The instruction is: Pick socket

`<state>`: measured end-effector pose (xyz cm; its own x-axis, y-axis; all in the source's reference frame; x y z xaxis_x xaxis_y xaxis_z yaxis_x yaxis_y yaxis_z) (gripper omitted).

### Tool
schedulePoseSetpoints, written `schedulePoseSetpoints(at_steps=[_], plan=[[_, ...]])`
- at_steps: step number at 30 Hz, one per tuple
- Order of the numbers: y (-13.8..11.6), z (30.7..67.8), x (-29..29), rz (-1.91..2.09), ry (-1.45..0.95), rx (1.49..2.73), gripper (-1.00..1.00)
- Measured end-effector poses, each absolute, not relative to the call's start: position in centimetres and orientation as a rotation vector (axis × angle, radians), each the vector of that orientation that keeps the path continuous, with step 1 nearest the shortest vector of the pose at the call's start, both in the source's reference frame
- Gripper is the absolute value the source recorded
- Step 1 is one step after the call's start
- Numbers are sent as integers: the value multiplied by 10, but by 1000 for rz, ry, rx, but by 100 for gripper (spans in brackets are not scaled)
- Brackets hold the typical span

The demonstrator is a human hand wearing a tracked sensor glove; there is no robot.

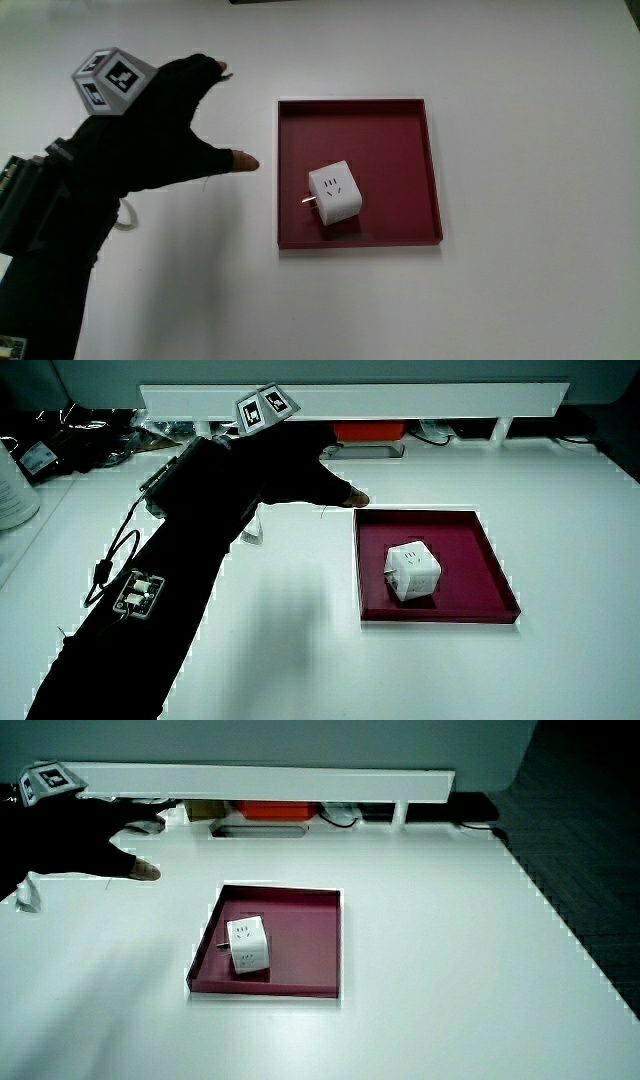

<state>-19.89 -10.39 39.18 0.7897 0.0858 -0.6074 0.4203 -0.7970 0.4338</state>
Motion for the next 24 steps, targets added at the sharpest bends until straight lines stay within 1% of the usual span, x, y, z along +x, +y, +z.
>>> schedulePoseSetpoints(at_steps=[1, 2, 4, 5, 7, 10, 11, 12, 13, 17, 19, 20, 21, 23, 24], plan=[[-103, 391, -196, -750, 362, 2415, 0], [-103, 397, -195, -772, 403, 2413, 0], [-103, 409, -191, -828, 431, 2368, 0], [-99, 402, -185, -800, 362, 2353, 0], [-98, 404, -179, -783, 375, 2354, 0], [-94, 408, -170, -782, 348, 2317, 0], [-95, 416, -169, -799, 397, 2336, 0], [-95, 422, -166, -821, 414, 2325, 0], [-92, 419, -161, -814, 371, 2295, 0], [-89, 427, -148, -812, 394, 2277, 0], [-85, 425, -141, -772, 357, 2275, 0], [-85, 434, -139, -783, 401, 2288, 0], [-85, 443, -137, -823, 425, 2257, 0], [-81, 446, -130, -790, 419, 2258, 0], [-79, 442, -126, -754, 382, 2253, 0]])
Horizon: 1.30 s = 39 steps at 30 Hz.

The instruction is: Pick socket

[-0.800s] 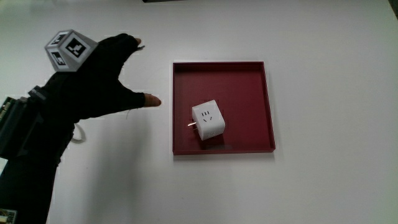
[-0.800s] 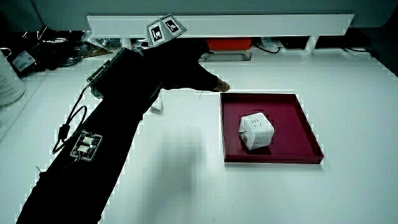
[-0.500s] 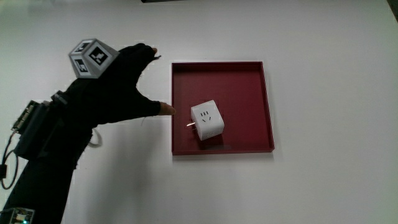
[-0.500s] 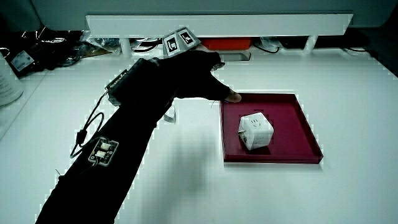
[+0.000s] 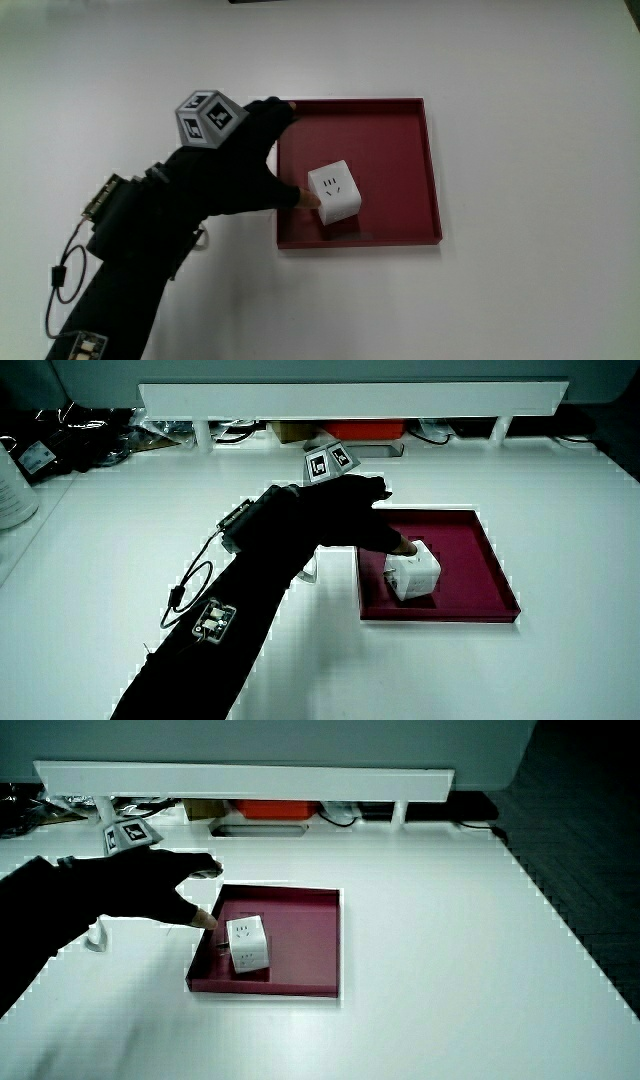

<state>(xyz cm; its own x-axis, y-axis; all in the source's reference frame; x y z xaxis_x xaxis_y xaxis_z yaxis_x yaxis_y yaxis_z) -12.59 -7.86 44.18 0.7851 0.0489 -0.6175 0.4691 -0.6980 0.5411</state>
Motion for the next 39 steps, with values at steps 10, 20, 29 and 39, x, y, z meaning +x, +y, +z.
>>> schedulePoseSetpoints(at_steps=[10, 20, 29, 39], plan=[[-66, 475, -103, -734, 407, 2234, 0], [-61, 497, -86, -680, 398, 2222, 0], [-55, 508, -72, -643, 421, 2218, 0], [-51, 516, -67, -641, 422, 2208, 0]])
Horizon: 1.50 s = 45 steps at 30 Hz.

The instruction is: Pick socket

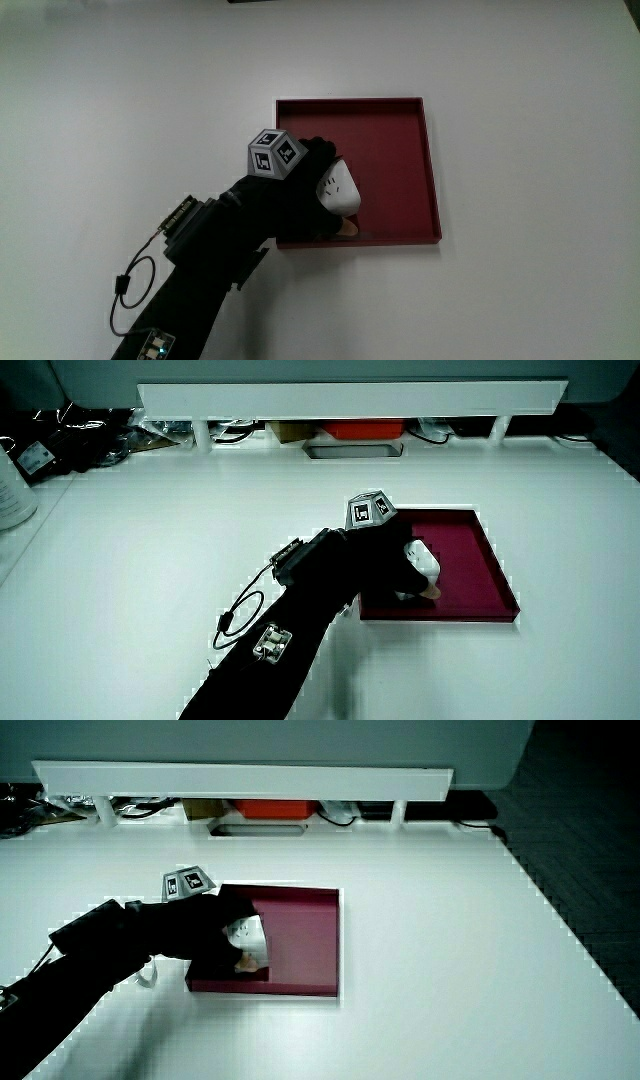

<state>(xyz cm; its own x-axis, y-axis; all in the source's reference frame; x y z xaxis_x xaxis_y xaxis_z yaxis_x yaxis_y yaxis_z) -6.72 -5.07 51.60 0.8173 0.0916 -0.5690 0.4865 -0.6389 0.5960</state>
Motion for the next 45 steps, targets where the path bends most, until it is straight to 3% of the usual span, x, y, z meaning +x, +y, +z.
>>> schedulePoseSetpoints(at_steps=[21, 35, 45], plan=[[-48, 511, -66, -667, 446, 2306, 100], [-50, 494, -70, -707, 491, 2352, 100], [-65, 446, -97, -766, 507, 2415, 100]])
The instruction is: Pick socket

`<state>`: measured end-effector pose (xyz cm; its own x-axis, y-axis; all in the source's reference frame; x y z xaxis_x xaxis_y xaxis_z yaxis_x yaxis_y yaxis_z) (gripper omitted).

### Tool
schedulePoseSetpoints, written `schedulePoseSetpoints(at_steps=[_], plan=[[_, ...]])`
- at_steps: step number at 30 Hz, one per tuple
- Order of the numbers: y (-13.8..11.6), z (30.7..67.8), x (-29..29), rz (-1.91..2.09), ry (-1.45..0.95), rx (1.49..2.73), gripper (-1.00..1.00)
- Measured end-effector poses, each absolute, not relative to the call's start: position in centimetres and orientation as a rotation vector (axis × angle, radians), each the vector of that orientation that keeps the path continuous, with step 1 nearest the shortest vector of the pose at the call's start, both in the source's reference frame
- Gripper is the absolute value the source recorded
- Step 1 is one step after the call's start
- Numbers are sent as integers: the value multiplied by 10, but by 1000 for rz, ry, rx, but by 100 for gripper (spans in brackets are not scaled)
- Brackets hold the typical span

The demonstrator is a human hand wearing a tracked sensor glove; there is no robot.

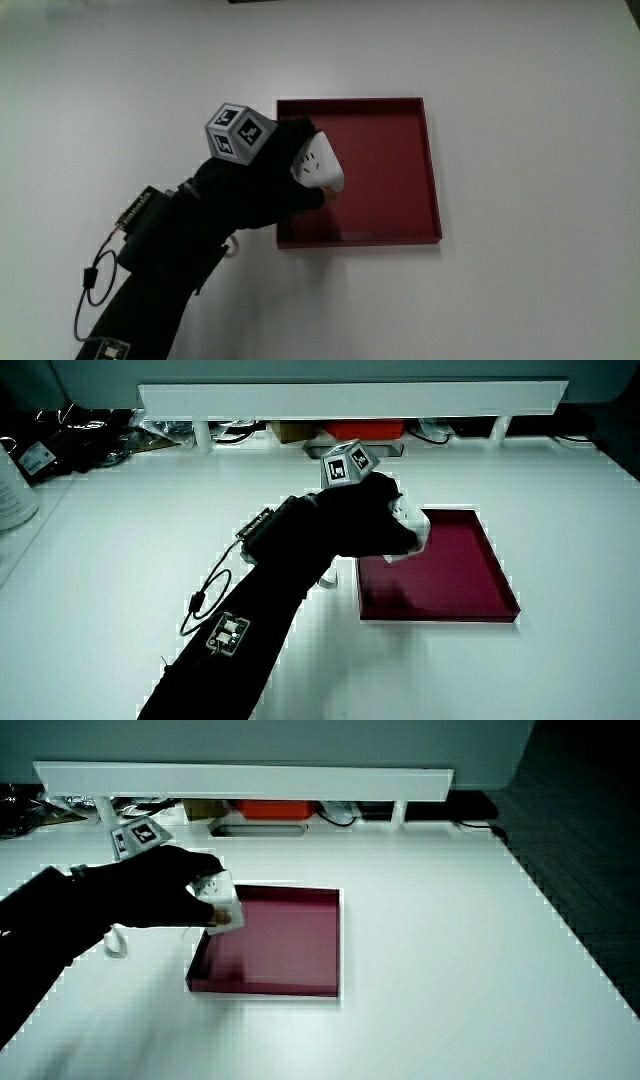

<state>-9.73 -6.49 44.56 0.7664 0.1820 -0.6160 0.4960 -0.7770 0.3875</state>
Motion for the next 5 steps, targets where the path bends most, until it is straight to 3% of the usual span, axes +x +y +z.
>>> schedulePoseSetpoints(at_steps=[1, 5], plan=[[-71, 461, -103, -789, 708, 2492, 100], [-75, 441, -120, -857, 604, 2461, 100]])
